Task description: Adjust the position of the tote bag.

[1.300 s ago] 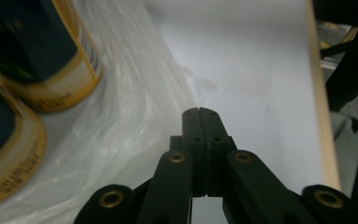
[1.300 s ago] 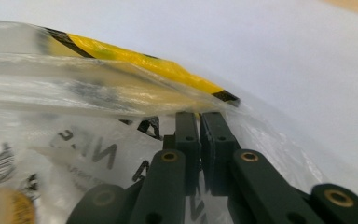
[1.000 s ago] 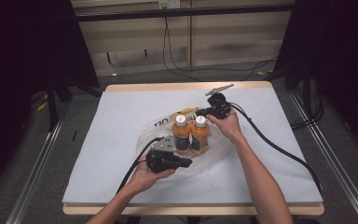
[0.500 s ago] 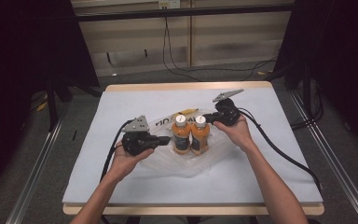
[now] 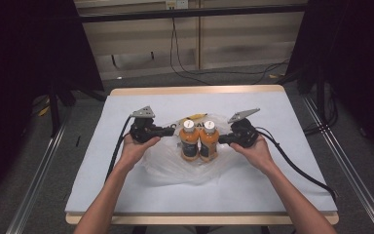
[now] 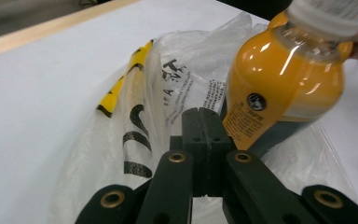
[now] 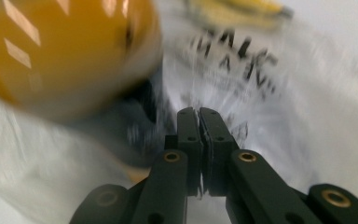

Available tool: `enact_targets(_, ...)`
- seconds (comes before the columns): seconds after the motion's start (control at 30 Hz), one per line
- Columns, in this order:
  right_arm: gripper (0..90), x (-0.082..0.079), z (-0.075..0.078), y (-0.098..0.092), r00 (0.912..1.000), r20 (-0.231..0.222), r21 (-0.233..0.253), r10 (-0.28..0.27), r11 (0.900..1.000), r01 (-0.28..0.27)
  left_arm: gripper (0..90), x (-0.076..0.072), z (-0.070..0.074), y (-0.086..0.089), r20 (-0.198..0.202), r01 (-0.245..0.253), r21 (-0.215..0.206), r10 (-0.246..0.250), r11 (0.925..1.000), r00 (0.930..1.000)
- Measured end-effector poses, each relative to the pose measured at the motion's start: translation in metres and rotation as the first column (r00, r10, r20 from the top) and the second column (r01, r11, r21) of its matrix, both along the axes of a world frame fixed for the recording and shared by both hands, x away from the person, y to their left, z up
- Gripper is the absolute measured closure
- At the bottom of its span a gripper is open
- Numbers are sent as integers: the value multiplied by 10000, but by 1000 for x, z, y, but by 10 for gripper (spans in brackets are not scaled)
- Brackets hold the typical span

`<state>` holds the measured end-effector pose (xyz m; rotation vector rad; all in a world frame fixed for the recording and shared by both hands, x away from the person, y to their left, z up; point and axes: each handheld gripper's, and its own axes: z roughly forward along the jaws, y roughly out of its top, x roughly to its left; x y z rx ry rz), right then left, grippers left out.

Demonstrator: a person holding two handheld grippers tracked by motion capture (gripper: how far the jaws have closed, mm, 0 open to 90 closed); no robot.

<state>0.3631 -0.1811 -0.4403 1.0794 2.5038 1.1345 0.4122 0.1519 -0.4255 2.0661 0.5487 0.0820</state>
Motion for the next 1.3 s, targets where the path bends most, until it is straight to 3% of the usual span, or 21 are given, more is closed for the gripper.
enact_targets(0.03,879,-3,-2,0,10000,-37,-106,51,9999,-52,900,1,-3,-5,84,85,480,-89,9988,9999)
enact_targets(0.07,879,-8,-5,-2,10000,-68,-226,16,9997,-18,900,4,-6,-9,-119,166,519,-160,9985,9998)
enact_targets(0.13,878,-15,-8,-5,9999,-102,-351,98,9993,-101,900,9,-12,-15,-31,-73,1068,77,9943,10000)
enact_targets(0.17,877,-22,-11,-9,9997,-149,-243,199,9995,-202,900,15,-19,-21,-268,-68,1125,99,9936,9996)
enact_targets(0.23,877,-25,-12,-11,9996,-161,-141,226,9996,-229,900,18,-22,-23,-322,-66,1318,110,9912,9994)
enact_targets(0.27,877,-27,-14,-11,9993,-222,-119,306,9995,-308,900,20,-27,-26,-503,-96,1155,155,9933,9986)
enact_targets(0.33,876,-29,-19,-9,9989,-205,-371,411,9984,-418,900,23,-34,-34,-520,-179,1734,273,9847,9983)
enact_targets(0.4,875,-29,-26,-5,9981,-349,-562,509,9970,-528,900,27,-43,-41,-619,-243,1919,368,9811,9974)
enact_targets(0.63,876,-37,-33,-5,9976,-292,-812,634,9945,-655,900,37,-57,-41,-1000,-533,2085,755,9766,9921)
enact_targets(0.67,875,-39,-34,-6,9968,-335,-847,731,9935,-758,900,37,-58,-41,-926,-673,1861,857,9802,9920)
enact_targets(0.8,876,-48,-37,-12,9970,-290,-722,713,9947,-733,900,40,-57,-37,-696,-962,2197,1140,9708,9910)
enact_targets(0.87,877,-49,-37,-12,9973,-291,-732,671,9949,-691,900,43,-58,-31,-805,-1198,2033,1385,9718,9871)
enact_targets(1.07,879,-58,-35,-11,9971,-152,-1069,750,9913,-762,900,45,-59,-29,-1053,-1234,1713,1427,9775,9842)
enact_targets(1.2,877,-61,-35,-11,9971,-117,-1010,753,9920,-761,900,40,-56,-31,-950,-1040,1652,1208,9808,9881)
enact_targets(1.3,867,-61,-33,-12,9965,45,-872,835,9927,-828,885,34,-50,-31,-821,-1004,1345,1121,9858,9903)
